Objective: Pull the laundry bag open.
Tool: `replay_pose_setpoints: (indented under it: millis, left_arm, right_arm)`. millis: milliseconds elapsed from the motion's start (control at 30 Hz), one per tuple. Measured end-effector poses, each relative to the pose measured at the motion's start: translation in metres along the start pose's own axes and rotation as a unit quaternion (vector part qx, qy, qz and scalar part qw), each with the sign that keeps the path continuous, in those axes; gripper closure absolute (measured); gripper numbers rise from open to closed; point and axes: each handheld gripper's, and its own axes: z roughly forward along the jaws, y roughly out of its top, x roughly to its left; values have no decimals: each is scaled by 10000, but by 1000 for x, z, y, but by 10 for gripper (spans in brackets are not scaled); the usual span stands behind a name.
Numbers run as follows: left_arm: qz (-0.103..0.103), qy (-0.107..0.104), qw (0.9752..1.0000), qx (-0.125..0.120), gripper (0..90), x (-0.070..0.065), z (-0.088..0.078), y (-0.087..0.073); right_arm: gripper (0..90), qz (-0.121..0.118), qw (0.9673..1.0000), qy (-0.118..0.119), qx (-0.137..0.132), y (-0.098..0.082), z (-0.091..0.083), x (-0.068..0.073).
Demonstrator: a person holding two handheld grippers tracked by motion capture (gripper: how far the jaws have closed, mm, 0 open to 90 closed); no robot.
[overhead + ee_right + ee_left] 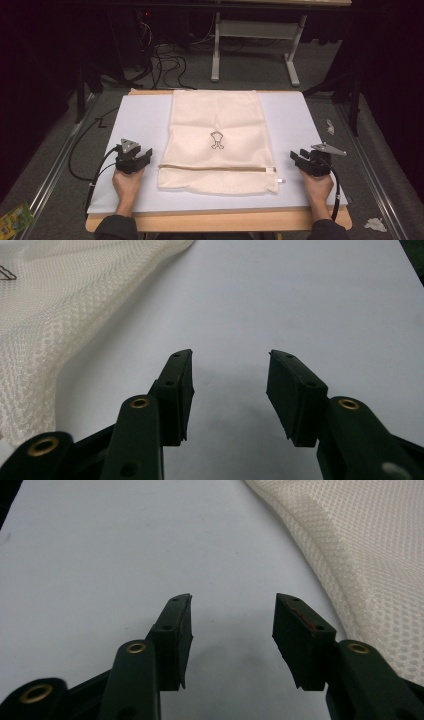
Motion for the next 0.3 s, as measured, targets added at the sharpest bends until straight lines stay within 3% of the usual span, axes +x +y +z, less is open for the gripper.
replay_pose_setpoints:
  millis: [133,300]
  left_arm:
    - [-2,-10,10000,25,493,0,1,0]
    - [25,-10,10000,7,482,0,1,-1]
  right_arm:
    - [531,-158,9998,-103,56,0,1,4]
    - [522,-136,9999,-87,38,0,1,3]
